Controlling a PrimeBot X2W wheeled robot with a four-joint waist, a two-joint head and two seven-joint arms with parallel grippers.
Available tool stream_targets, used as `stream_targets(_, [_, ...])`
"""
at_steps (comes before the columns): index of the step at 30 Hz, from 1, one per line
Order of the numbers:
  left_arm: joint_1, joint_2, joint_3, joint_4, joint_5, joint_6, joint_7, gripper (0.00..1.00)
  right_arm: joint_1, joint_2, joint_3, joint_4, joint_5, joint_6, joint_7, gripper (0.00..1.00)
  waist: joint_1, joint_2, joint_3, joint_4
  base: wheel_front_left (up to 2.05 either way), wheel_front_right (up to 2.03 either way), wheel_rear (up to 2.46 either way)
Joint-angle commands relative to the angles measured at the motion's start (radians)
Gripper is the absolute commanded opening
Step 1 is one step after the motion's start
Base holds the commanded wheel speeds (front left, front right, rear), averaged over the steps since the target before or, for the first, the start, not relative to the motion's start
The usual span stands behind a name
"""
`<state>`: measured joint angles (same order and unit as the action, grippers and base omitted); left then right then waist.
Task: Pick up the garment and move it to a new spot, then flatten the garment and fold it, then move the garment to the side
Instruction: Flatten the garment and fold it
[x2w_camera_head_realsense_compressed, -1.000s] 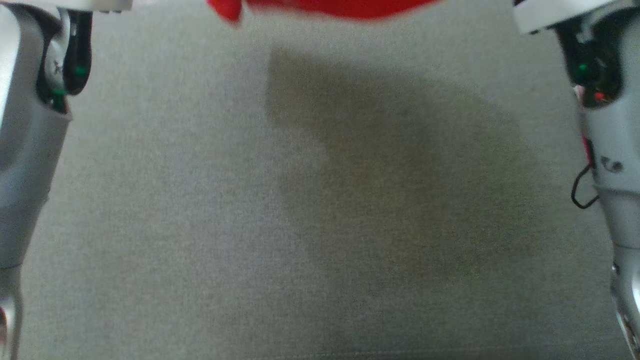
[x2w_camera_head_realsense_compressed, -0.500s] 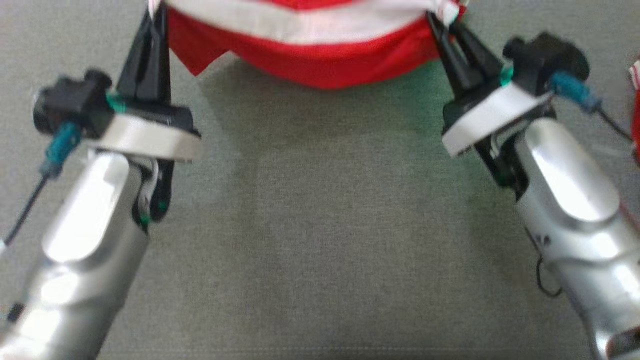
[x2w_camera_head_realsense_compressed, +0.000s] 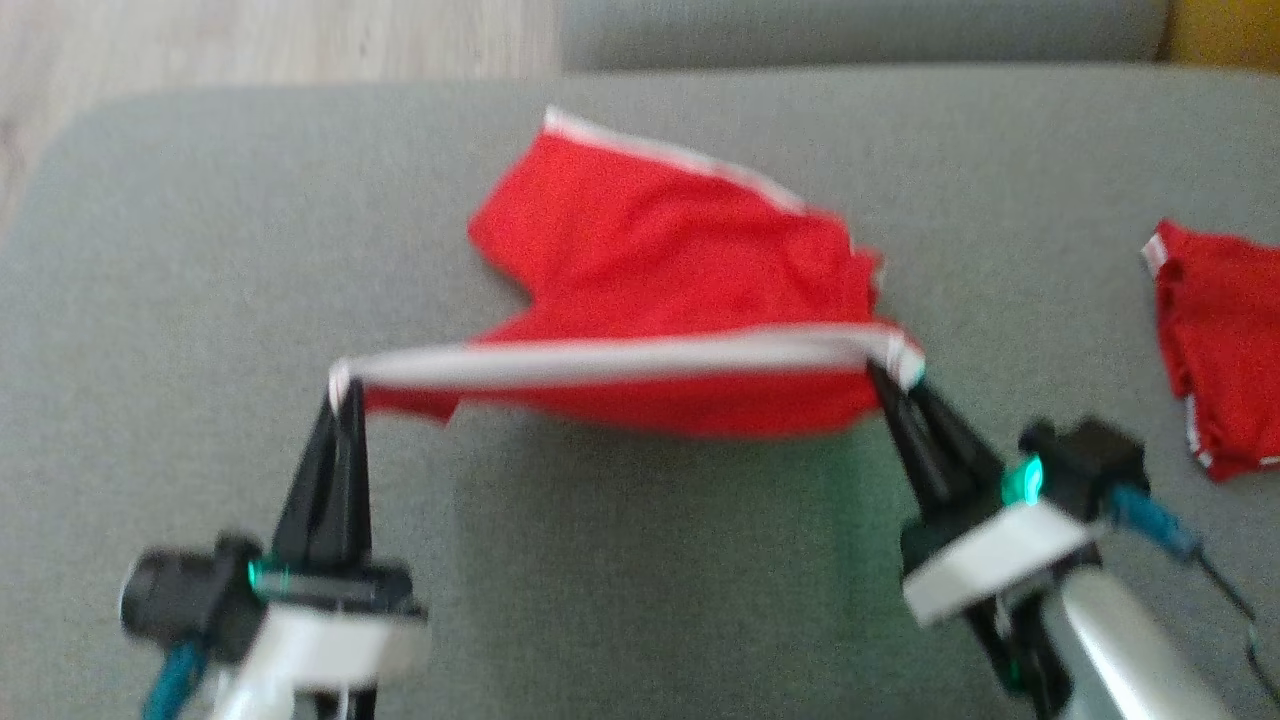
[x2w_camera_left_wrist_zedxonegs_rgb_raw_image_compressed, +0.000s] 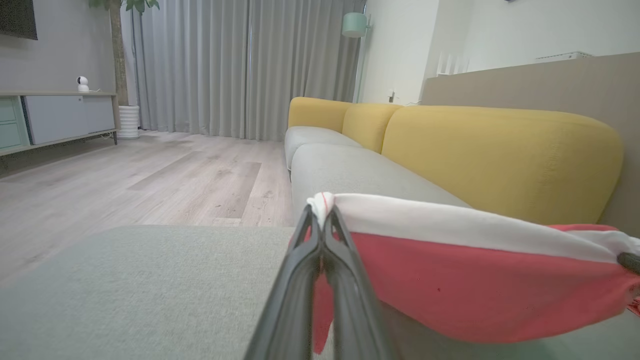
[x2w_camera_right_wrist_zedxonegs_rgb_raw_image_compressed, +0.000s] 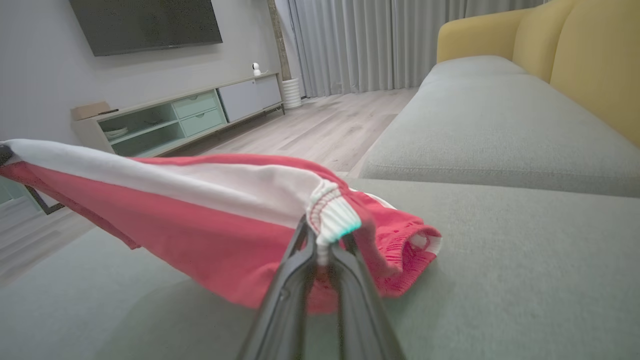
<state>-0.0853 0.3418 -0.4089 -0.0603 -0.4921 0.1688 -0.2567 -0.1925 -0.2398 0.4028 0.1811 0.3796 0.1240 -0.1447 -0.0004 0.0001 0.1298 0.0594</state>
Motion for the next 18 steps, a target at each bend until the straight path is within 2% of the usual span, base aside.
stream_targets(1, [-0.010,0.038,0.047,-0.055,0.011,0.013,-0.004,0.00,0.017,0.002,0.001,-0.061,-0.008,0.007,0.010,0.00,0.0004,-0.0001,-0.084,-0.008,0.00,0.00,0.00])
stream_targets(7, [0.172,0.093,0.022,-0.264,0.037,0.082,0.082,0.00,0.295,0.017,-0.075,-0.293,-0.045,0.007,0.137,0.00,0.0004,-0.0001,-0.143,-0.026,0.00,0.00,0.00])
stream_targets(10, [0.197,0.115,0.018,-0.317,0.040,0.096,0.127,0.00,0.386,0.055,-0.099,-0.374,-0.033,0.007,0.192,0.00,0.0004,-0.0001,-0.135,-0.042,0.00,0.00,0.00])
stream_targets(14, [0.163,0.123,0.017,-0.290,0.016,0.075,0.163,0.00,0.413,0.085,-0.104,-0.396,-0.042,0.007,0.226,0.00,0.0004,-0.0001,-0.097,-0.064,0.00,0.00,0.00])
stream_targets(18, [0.052,0.151,0.000,-0.173,0.025,0.009,0.194,0.00,0.357,0.108,-0.108,-0.351,-0.065,0.007,0.234,0.00,0.0004,-0.0001,-0.031,-0.092,0.00,0.00,0.00])
